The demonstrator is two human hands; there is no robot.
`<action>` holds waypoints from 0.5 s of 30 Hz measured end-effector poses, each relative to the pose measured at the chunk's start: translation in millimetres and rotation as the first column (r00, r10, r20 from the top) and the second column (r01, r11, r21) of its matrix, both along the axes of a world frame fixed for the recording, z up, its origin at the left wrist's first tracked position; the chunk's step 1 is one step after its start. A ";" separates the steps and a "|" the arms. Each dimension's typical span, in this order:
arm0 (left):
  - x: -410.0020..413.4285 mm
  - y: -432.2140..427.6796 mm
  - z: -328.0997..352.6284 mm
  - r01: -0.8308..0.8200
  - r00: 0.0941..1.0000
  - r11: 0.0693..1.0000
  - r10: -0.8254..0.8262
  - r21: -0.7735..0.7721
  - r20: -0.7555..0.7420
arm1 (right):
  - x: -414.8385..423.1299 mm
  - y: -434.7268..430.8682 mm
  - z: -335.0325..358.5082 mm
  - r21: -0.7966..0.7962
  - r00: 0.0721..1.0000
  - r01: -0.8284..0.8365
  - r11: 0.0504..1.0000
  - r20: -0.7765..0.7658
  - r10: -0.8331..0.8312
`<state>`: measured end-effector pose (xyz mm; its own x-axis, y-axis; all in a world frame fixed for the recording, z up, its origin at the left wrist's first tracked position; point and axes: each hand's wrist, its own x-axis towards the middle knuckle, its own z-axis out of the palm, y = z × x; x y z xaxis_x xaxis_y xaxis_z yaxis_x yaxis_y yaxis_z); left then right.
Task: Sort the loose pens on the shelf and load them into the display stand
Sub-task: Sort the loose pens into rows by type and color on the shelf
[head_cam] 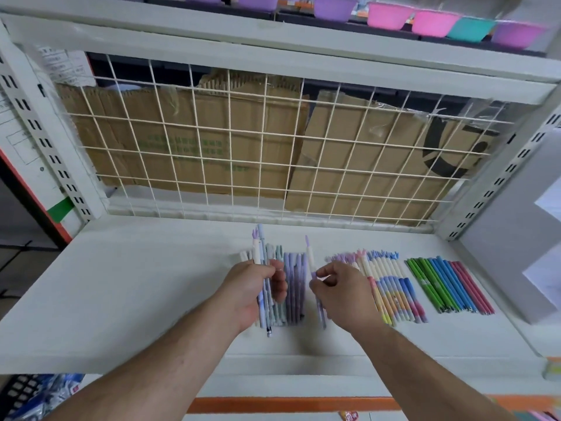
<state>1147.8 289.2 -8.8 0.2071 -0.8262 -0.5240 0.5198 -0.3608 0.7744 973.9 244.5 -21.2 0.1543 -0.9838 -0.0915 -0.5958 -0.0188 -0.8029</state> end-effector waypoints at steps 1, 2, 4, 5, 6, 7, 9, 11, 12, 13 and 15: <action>-4.4 -1.8 0.3 0.014 1.000 1.000 -0.014 0.000 0.019 | -9.1 -2.1 0.7 -0.030 0.998 0.018 0.999 -0.059 -0.020; -8.4 -3.4 0.7 0.027 0.999 1.000 -0.027 0.000 0.033 | -17.2 -4.2 0.4 -0.055 0.992 0.033 0.998 -0.121 -0.039; -16.7 -6.9 1.1 0.045 0.998 0.999 -0.045 -0.001 0.038 | -30.8 -8.1 -1.5 -0.103 0.960 0.042 0.994 -0.273 -0.069; -20.7 -8.6 1.2 0.052 0.998 0.999 -0.052 0.000 0.035 | -35.9 -9.7 -3.6 -0.125 0.933 0.037 0.991 -0.351 -0.079; -24.6 -9.9 1.4 0.062 0.998 0.998 -0.062 0.001 0.030 | -39.9 -11.4 -5.9 -0.131 0.908 0.025 0.991 -0.412 -0.077; -28.3 -11.1 1.2 0.073 0.997 0.997 -0.073 0.003 0.021 | -43.0 -12.0 -6.5 -0.125 0.890 0.009 0.992 -0.450 -0.065; -34.3 -12.2 1.2 0.101 0.995 0.995 -0.101 0.000 -0.003 | -46.4 -14.1 -6.6 -0.113 0.869 -0.009 0.994 -0.492 -0.048; -38.7 -12.6 1.0 0.121 0.992 0.993 -0.121 0.002 -0.028 | -48.4 -15.7 -3.9 -0.091 0.856 -0.007 0.996 -0.515 -0.041; -40.5 -12.6 1.2 0.128 0.991 0.992 -0.127 0.007 -0.044 | -48.8 -15.7 -1.7 -0.086 0.851 -0.008 0.996 -0.524 -0.039; -42.1 -12.7 1.6 0.129 0.990 0.992 -0.128 0.012 -0.060 | -48.6 -14.9 1.2 -0.078 0.853 -0.009 0.997 -0.520 -0.033; -44.3 -12.9 2.4 0.120 0.989 0.993 -0.117 0.020 -0.088 | -47.3 -13.6 5.1 -0.050 0.916 0.001 0.999 -0.401 -0.021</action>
